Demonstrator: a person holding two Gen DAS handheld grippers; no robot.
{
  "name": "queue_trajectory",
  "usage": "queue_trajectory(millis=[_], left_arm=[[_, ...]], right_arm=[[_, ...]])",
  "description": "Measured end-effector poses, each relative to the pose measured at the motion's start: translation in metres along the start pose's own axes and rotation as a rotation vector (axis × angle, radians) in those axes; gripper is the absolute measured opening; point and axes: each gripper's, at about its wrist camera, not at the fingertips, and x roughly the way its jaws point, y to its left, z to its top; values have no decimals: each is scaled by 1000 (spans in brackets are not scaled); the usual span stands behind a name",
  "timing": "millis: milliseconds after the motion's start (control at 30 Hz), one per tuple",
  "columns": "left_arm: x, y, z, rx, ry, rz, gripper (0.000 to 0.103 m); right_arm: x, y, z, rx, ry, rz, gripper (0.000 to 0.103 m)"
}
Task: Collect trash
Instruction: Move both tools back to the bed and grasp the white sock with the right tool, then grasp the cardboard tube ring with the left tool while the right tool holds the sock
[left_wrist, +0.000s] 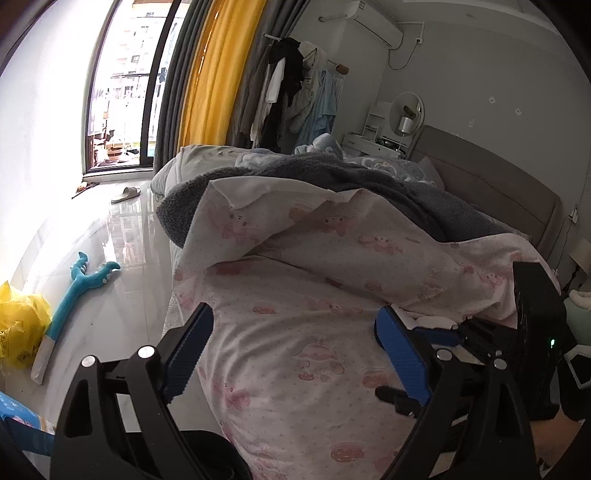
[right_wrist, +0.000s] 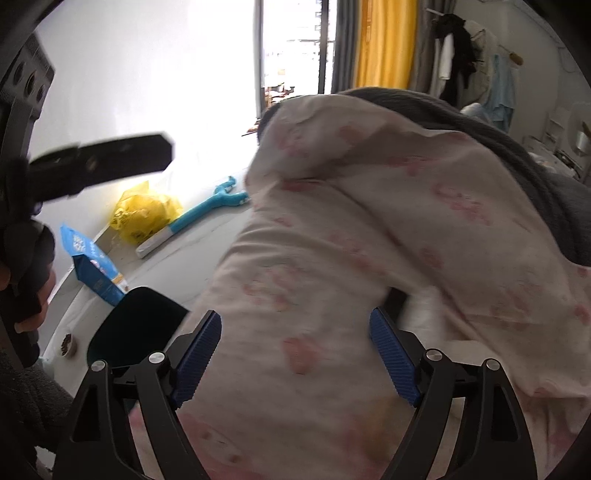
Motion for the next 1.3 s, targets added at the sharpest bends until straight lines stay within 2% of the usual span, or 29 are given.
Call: queue_trajectory(millis=[233, 367, 500, 633, 667, 700, 733, 800, 900, 1000, 1167, 1300], left_arm=[[18, -32, -10, 45, 50, -56, 92], [28, -51, -16, 80, 79, -94, 92], [40, -70, -22, 97, 123, -159, 92], [55, -90, -31, 116, 181, -217, 92], [59, -95, -34, 118, 196, -227, 92], [64, -100, -38, 120, 212, -236, 92], [67, -103, -40, 122, 222, -242, 92], [74, -110, -46, 127, 240, -250, 92], [82, -117, -51, 120, 261, -258, 92], [88, -123, -55, 120, 274, -266, 92], [93, -143, -62, 167, 279, -268, 92], [98, -155, -68, 215, 287, -246, 86]], right_arm=[[-23, -76, -16, 184, -64, -49, 87], [-20, -109, -31, 267, -30, -81, 88], [-7, -125, -45, 281, 18, -86, 89], [-3, -137, -56, 310, 23, -68, 89], [-3, -142, -59, 328, 19, -59, 86], [-5, -144, -60, 339, 16, -60, 75], [-6, -147, -61, 345, 16, -67, 72], [-9, -153, -64, 349, 26, -83, 58], [-13, -160, -69, 360, 48, -99, 43], [-20, -167, -73, 373, 51, -102, 37], [-37, -175, -74, 393, -14, -86, 36], [-52, -182, -74, 409, -54, -76, 36]])
